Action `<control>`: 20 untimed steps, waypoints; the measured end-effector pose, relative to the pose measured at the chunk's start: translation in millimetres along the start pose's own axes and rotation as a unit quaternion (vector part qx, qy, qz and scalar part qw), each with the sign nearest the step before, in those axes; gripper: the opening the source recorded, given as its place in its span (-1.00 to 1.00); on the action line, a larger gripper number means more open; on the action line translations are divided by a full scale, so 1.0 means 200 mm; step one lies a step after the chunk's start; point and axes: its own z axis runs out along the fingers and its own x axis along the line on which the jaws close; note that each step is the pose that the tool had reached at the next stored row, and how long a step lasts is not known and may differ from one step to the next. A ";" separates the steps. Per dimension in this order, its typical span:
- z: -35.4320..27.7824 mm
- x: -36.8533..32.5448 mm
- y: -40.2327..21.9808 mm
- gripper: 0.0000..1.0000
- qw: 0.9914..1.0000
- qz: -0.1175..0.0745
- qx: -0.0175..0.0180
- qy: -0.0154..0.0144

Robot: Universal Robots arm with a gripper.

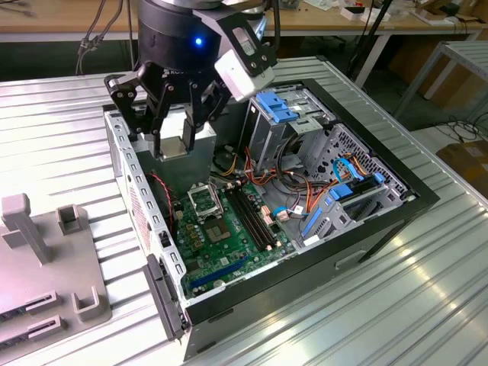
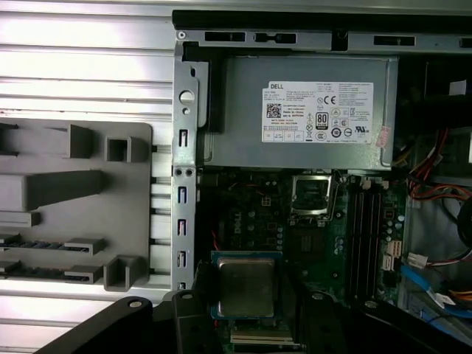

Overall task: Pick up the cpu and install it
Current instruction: 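Pick up the cpu and move it towards the insertion slot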

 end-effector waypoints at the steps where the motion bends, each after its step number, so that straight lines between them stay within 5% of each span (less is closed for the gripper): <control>1: 0.000 -0.004 0.000 -0.05 1.000 0.000 0.000 0.000; 20: -0.004 -0.081 -0.003 -0.05 1.000 0.000 0.000 0.000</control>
